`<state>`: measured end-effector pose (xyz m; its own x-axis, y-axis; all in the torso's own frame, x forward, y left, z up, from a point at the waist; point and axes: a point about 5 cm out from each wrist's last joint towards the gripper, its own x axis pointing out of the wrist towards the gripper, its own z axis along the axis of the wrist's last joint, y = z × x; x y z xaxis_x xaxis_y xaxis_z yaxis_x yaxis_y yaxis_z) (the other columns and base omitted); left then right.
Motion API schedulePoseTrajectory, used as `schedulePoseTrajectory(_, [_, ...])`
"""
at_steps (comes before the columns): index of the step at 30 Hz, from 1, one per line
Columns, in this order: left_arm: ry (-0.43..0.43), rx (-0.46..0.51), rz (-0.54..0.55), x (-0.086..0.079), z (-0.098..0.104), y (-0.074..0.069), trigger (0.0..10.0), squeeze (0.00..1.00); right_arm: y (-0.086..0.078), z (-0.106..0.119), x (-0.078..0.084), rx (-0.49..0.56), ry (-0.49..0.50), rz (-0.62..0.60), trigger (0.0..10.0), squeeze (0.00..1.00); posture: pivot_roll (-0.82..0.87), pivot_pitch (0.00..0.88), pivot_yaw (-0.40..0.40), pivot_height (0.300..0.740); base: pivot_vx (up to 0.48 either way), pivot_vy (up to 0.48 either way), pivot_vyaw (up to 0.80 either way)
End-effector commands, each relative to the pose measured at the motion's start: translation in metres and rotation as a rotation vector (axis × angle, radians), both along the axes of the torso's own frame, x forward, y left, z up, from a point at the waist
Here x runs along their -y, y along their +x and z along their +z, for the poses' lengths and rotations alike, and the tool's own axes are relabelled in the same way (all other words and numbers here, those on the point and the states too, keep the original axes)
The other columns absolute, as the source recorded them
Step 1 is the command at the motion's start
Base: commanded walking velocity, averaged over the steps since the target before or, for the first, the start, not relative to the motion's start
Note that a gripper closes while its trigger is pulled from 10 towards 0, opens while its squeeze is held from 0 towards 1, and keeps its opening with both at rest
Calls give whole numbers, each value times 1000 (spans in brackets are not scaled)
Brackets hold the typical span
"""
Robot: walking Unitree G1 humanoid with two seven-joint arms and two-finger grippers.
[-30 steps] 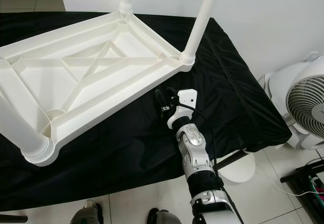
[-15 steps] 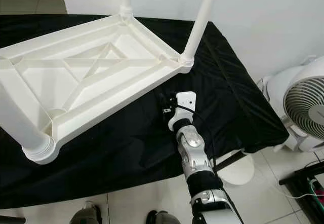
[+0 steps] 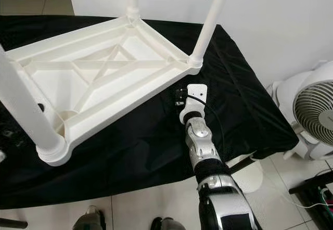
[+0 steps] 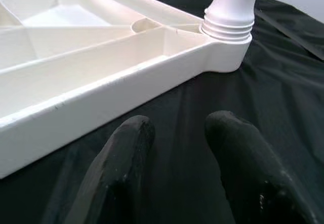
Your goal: Building children table
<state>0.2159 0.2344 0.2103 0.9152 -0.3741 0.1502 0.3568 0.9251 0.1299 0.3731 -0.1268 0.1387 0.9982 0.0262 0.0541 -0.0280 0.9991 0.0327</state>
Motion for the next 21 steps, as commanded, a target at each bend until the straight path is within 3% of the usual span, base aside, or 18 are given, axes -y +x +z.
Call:
schedulePoseTrajectory(1, [-10, -15, -37, 11, -3, 3, 10000, 0, 2, -7, 10, -37, -9, -49, 10000, 0, 278, 134, -114, 740, 0, 0, 0])
schedulePoseTrajectory(14, [-65, -21, -87, 39, -11, 13, 10000, 0, 10, -7, 16, -85, -29, -100, 10000, 0, 265, 147, -102, 740, 0, 0, 0])
schedulePoseTrajectory(21, [-101, -23, -153, 62, -12, 20, 10000, 0, 17, 2, 17, -73, -8, -92, 10000, 0, 261, 165, -95, 740, 0, 0, 0])
